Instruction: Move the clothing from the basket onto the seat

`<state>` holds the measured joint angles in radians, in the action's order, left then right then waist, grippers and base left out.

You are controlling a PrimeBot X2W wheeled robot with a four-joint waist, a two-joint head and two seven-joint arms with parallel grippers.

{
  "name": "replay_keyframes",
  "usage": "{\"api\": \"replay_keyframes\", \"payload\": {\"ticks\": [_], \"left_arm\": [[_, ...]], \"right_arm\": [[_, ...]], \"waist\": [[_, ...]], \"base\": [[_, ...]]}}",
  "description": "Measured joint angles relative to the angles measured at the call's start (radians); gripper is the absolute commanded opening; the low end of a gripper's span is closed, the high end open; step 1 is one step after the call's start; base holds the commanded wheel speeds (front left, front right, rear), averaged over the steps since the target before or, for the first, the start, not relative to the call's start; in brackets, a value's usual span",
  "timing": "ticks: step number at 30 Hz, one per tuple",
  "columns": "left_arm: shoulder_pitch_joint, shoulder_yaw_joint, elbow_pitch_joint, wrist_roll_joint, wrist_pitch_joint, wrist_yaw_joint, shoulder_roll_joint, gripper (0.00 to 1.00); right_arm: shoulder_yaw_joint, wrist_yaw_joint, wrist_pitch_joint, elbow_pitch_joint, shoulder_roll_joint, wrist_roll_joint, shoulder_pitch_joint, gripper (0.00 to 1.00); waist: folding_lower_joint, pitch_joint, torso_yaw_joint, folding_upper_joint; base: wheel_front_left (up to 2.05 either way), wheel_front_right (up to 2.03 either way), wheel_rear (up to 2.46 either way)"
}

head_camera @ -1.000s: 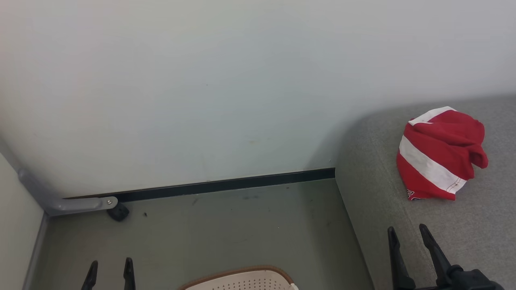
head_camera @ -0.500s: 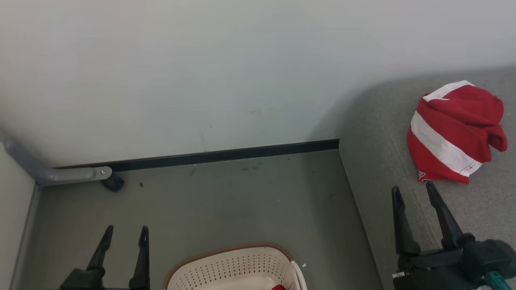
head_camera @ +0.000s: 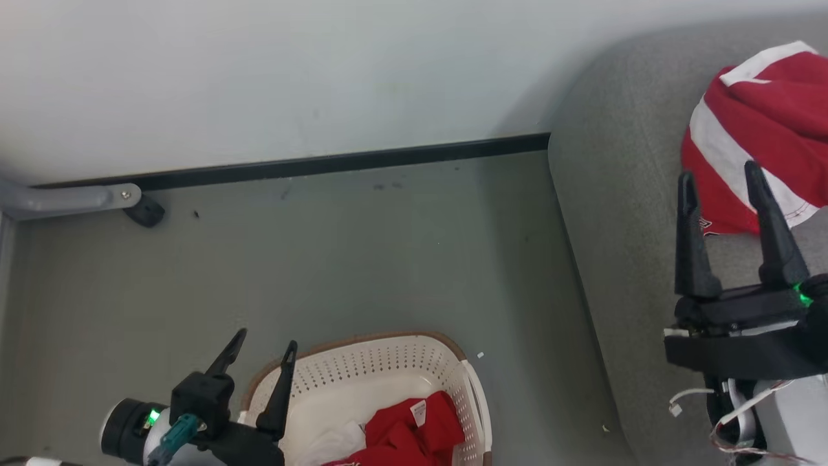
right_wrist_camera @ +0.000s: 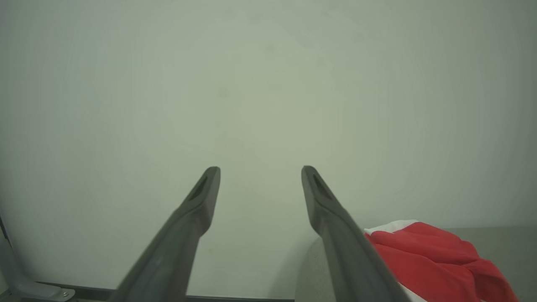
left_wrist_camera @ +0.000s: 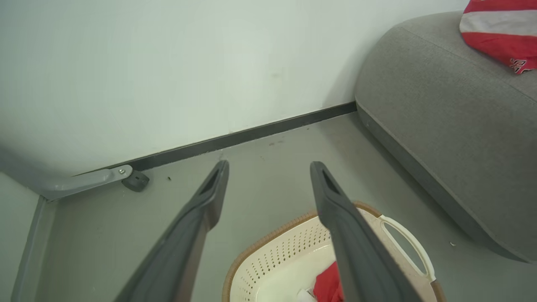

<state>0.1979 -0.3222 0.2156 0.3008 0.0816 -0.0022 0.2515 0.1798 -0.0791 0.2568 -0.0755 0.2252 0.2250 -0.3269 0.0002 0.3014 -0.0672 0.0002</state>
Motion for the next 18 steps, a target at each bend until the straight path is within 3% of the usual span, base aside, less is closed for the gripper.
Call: {"api": "replay_keyframes", "payload": {"ticks": [7,18], "left_arm": [[0.08,-0.057,0.078,-0.024,-0.038,-0.051,-0.001,1.0],[0.199,-0.128,0.212,-0.062,-0.089,-0.088,-0.03,1.0]], "right_arm": [[-0.023,0.005,0.0,-0.025,0.015,-0.015,-0.123,1.0],[-0.019,0.019,-0.01,-0.053,0.021,-0.025,-0.344,1.0]], "waist": [[0.0001,0.103,-0.011,0.0],[0.0,0.282,-0.029,0.0]], "base": [[0.0,0.0,0.0],[0.0,0.0,0.0]]}}
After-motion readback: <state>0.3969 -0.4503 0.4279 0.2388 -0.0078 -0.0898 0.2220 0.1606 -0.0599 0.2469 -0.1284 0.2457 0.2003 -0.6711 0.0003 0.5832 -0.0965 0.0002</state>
